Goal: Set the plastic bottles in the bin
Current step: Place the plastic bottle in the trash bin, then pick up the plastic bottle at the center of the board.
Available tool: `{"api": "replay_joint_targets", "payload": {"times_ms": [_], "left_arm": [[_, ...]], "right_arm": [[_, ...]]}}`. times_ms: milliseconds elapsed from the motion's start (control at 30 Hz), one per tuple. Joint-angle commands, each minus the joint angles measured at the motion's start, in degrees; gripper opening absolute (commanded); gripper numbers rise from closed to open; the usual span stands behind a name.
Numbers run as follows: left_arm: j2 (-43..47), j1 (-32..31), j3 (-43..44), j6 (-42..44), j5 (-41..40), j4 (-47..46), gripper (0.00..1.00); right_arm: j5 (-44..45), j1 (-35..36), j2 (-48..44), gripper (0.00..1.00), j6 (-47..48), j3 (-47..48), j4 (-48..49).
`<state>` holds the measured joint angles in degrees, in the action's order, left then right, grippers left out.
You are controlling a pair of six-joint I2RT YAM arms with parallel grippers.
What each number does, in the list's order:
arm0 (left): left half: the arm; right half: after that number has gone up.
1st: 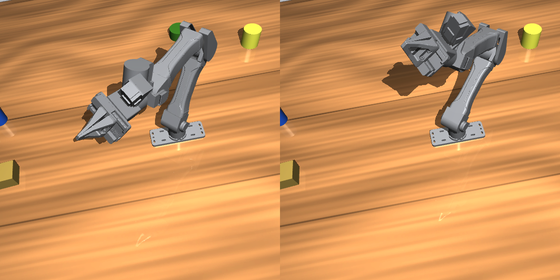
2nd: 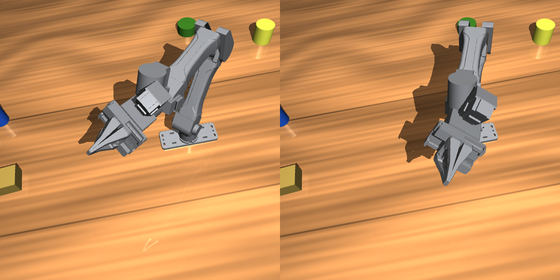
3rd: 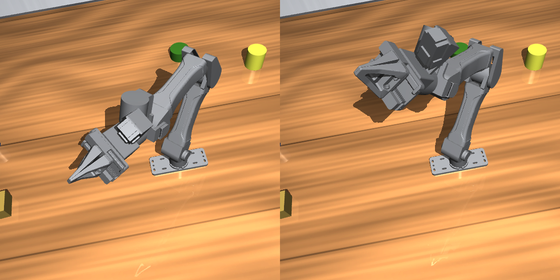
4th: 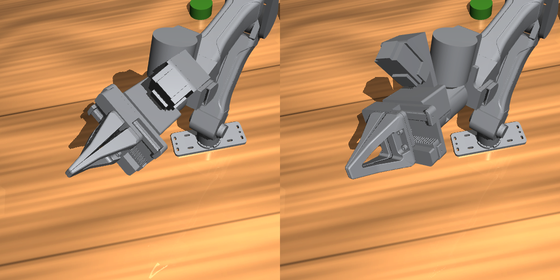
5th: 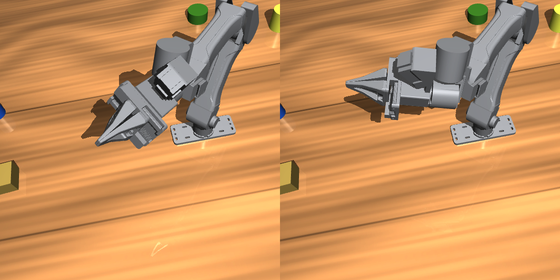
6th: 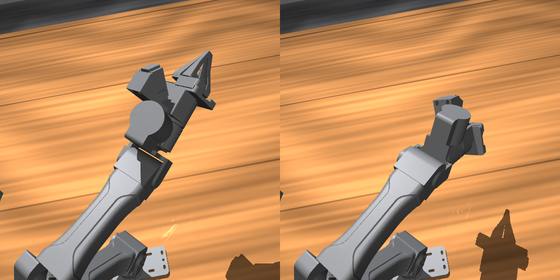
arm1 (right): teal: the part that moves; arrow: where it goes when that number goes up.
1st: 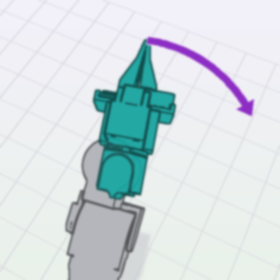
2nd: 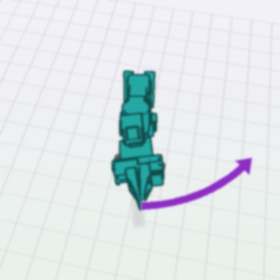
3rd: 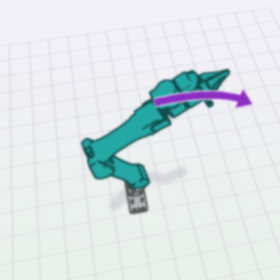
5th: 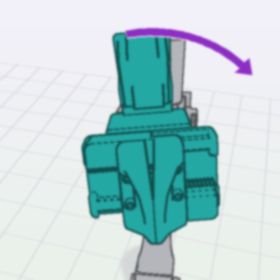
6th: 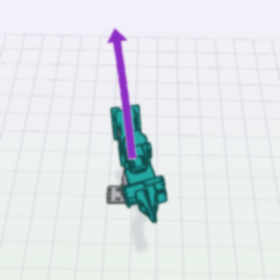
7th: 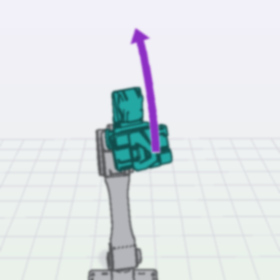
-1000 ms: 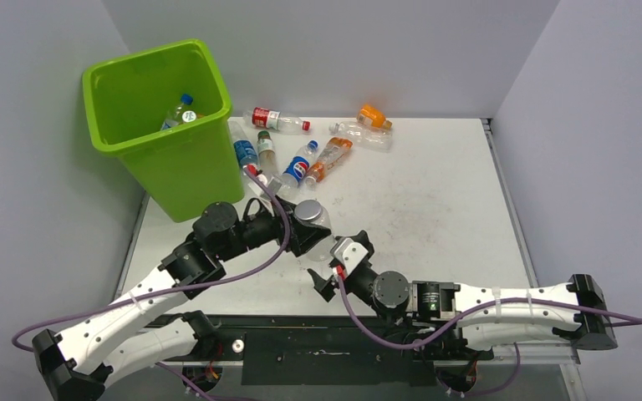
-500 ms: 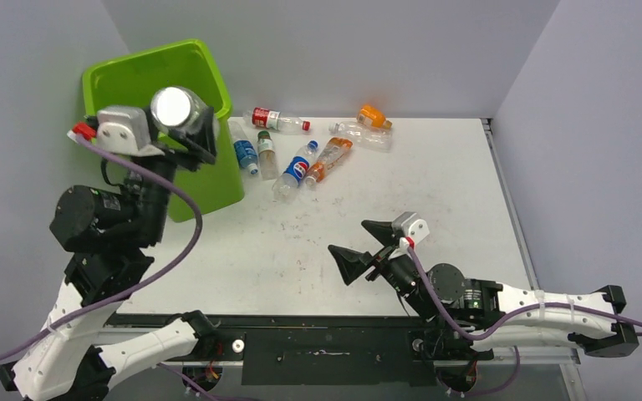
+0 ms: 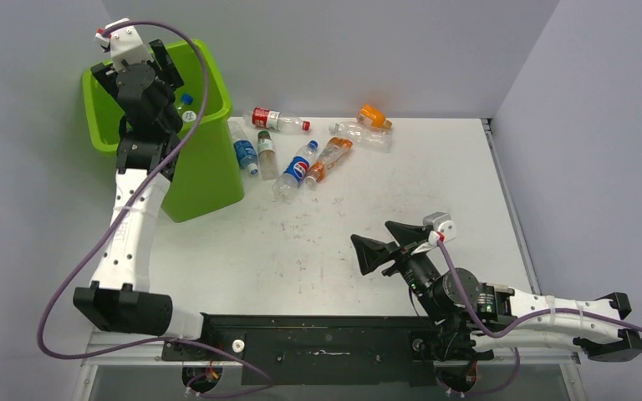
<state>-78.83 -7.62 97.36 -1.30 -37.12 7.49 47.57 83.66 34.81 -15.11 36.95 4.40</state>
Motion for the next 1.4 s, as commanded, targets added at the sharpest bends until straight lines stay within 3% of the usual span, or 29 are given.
{"api": "replay_joint_targets", "payload": {"times_ms": [0,33,67,200,233,400,667,767,900,1100,1200,1367], "left_arm": [[-2.3,4.0,2.8,-7.8,3.4,-4.9,0.0],[-3.2,4.1,3.1,-7.2,3.5,-5.2,0.02],[-4.1,4.1,3.5,-6.2,3.9,-4.9,0.11],[-4.7,4.0,2.7,-5.7,3.2,-2.6,0.9],[-3.9,3.7,2.0,-6.2,3.4,-3.2,0.98],[-0.1,-2.3,2.2,-2.6,2.2,-5.6,0.96],[6.2,-24.0,-0.8,9.4,0.7,-5.2,0.96],[7.7,-29.4,-2.3,7.2,6.3,3.0,0.96],[9.4,-33.6,-6.0,3.0,13.5,13.8,0.96],[18.1,-33.8,-22.8,-2.8,23.0,13.9,0.96],[22.8,-33.7,-30.6,-4.2,25.7,11.3,0.96],[28.0,-33.6,-38.7,-3.6,30.5,9.8,0.96]], "right_arm": [[-0.4,-0.2,0.3,0.9,-3.7,-0.8,-1.9],[-0.5,-0.3,0.2,0.9,-3.9,-1.1,-1.9],[-0.5,-0.2,0.0,0.9,-3.9,-1.3,-2.1],[2.0,-0.3,-1.4,0.9,-3.1,-1.6,-4.1],[2.6,-0.3,-1.9,0.9,-2.6,-1.9,-4.0],[3.4,-0.5,-2.1,0.9,-0.6,-1.9,-2.8],[4.6,-2.8,5.4,0.9,-3.8,2.0,-6.0],[0.2,-9.7,7.1,0.9,-7.1,3.2,-7.4],[-17.0,-27.3,10.7,0.9,-13.7,5.0,-9.1],[-46.0,-54.8,21.7,0.9,-27.1,2.5,-1.2],[-52.3,-60.6,28.5,0.9,-34.1,0.0,9.1],[-52.6,-58.9,44.9,0.9,-38.7,4.1,18.2]]}}
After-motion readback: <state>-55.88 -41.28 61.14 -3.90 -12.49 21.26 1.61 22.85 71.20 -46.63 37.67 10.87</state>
